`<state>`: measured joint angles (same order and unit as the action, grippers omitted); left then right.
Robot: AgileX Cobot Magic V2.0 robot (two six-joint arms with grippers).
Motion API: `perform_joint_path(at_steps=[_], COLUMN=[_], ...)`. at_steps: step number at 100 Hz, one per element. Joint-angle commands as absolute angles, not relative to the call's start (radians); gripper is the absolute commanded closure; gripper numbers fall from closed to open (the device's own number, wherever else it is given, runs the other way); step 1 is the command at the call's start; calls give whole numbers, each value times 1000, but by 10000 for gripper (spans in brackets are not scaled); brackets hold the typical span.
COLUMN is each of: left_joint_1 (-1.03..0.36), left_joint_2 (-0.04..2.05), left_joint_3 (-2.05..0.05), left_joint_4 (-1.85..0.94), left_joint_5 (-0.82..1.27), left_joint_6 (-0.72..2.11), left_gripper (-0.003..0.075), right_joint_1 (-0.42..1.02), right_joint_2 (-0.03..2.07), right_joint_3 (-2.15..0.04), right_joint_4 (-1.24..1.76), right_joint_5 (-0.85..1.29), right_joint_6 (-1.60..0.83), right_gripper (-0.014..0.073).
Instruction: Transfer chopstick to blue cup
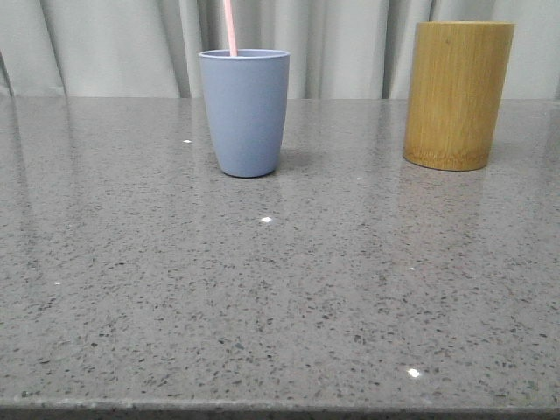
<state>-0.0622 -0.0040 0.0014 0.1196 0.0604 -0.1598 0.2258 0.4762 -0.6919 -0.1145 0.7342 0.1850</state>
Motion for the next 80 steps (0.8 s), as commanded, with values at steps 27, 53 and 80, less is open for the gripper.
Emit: perform_joint_path(at_steps=[27,53,80], left_joint_1=[-60,-60,-60], left_joint_2=[-39,-39,-39], left_joint_3=[11,11,11], left_joint_4=[121,121,121], left_joint_5=[-24,-24,-24], left_joint_6=[-162,-162,-162], left_gripper=[739,739,739], right_joint_1=[221,221,219], right_joint_2=[477,477,378], right_joint_3=[-717,-715,-546], right_joint_4=[-132,-131,-174], right_joint_5=[667,666,410], right_joint_6=[179,179,167], right_gripper=[661,661,661])
